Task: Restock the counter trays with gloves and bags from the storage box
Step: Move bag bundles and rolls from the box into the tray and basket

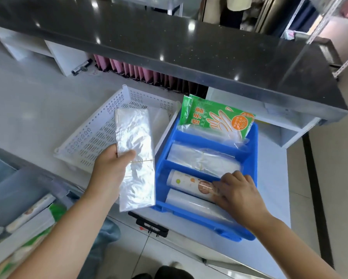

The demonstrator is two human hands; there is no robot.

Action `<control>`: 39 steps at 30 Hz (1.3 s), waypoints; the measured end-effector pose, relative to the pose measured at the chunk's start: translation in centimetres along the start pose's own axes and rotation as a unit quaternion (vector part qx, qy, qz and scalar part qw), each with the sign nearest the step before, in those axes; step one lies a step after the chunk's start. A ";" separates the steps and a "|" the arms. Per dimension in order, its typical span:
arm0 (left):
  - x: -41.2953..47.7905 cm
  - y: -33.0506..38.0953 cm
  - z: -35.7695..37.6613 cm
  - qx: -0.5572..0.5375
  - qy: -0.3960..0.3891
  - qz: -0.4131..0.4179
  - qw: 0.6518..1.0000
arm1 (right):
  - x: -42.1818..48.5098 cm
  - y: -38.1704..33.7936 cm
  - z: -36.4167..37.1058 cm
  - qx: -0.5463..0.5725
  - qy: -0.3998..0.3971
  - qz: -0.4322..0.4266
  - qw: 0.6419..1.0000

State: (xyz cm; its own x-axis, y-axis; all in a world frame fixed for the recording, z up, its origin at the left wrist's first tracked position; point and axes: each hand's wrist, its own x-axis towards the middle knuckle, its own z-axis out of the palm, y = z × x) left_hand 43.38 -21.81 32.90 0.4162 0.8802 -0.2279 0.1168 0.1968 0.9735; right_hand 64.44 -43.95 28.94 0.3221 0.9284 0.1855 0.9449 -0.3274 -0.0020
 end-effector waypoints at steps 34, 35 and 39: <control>11.2 -1.6 15.6 0.605 -0.399 0.302 0.620 | 4.1 3.4 -4.1 0.318 0.164 0.534 0.766; 11.2 -1.8 15.6 0.598 -0.395 0.303 0.628 | 3.8 3.5 -4.0 0.319 0.163 0.540 0.762; 11.4 -2.2 15.7 0.579 -0.377 0.323 0.647 | 3.2 3.9 -3.8 0.324 0.160 0.544 0.757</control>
State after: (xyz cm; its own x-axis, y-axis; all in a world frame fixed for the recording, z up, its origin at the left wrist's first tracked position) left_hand 61.99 -18.98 27.86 0.9858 0.0710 -0.1520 0.1149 -0.9460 0.3032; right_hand 68.89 -42.91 33.27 0.9979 0.0476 -0.0440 -0.0054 -0.6161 -0.7877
